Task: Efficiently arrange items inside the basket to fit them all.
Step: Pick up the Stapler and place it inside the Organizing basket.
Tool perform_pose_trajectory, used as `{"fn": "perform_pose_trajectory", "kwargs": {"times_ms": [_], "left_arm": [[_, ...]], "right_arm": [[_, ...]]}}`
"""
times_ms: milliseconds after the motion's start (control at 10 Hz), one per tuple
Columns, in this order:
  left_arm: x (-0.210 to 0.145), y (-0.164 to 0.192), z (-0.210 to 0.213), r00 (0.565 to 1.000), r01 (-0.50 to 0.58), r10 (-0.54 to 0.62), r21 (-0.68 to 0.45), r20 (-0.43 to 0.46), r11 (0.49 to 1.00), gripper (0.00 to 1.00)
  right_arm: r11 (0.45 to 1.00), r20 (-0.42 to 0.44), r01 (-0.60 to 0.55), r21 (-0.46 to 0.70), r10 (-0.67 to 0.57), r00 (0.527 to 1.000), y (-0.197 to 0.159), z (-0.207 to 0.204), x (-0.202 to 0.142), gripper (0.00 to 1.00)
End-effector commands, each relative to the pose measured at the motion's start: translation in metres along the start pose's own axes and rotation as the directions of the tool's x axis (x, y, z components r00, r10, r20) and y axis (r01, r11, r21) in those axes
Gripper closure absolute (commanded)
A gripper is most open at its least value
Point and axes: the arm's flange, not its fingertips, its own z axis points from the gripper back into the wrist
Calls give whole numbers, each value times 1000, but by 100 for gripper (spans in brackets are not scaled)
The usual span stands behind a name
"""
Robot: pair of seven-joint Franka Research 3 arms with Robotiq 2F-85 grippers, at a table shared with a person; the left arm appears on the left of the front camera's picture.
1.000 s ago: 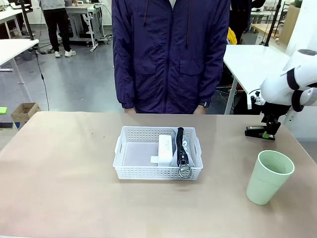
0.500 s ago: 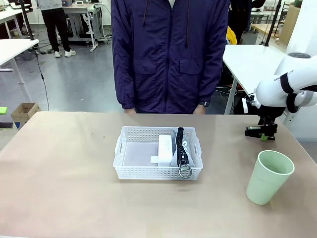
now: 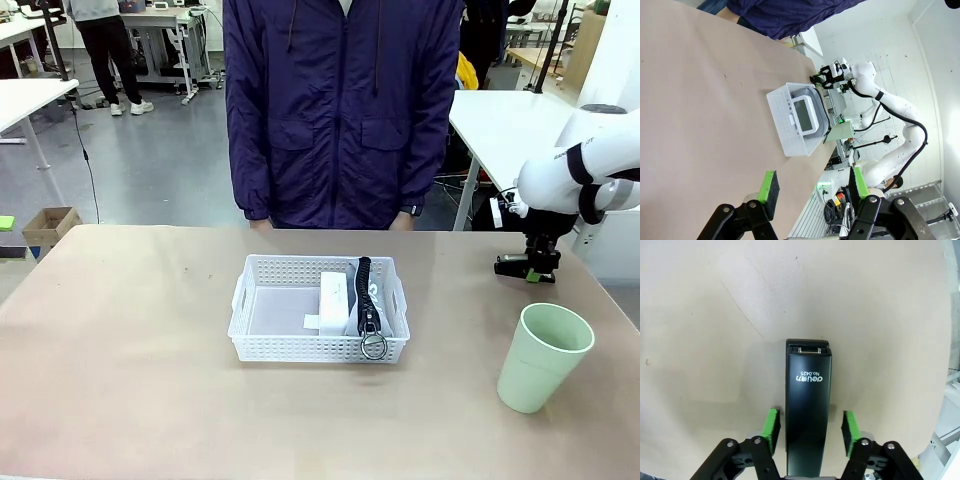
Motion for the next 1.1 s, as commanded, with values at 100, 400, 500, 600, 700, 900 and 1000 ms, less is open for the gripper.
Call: {"fn": "perform_pose_trajectory", "kwargs": {"times_ms": [100,400,500,600,700,900,1000], "left_arm": [[-2,-2,-1,1000,8,-8,2,1,1000,26],[-2,-2,-1,1000,8,-8,2,1,1000,26],[-2,-2,-1,1000,8,-8,2,1,1000,26],[-2,-2,-1,1000,8,-8,2,1,1000,26],[-2,-2,-1,1000,8,-8,2,1,1000,26],[-2,-2,-1,1000,8,-8,2,1,1000,26],[-2,-2,-1,1000,8,-8,2,1,1000,26]], "right_arm": [[1000,-36,-7,10,7,999,-7,0,2,85],[1000,-33,0,21,1,999,-7,-1,1,100],[1000,-30,0,25,1,1000,-7,-1,0,100],[1000,-33,2,29,-1,999,-7,-1,1,100],[999,-30,1,33,-1,1000,-7,-1,1,100],[997,33,49,62,-52,998,3,22,-4,100],[990,60,112,88,-118,991,15,44,-10,100]]}}
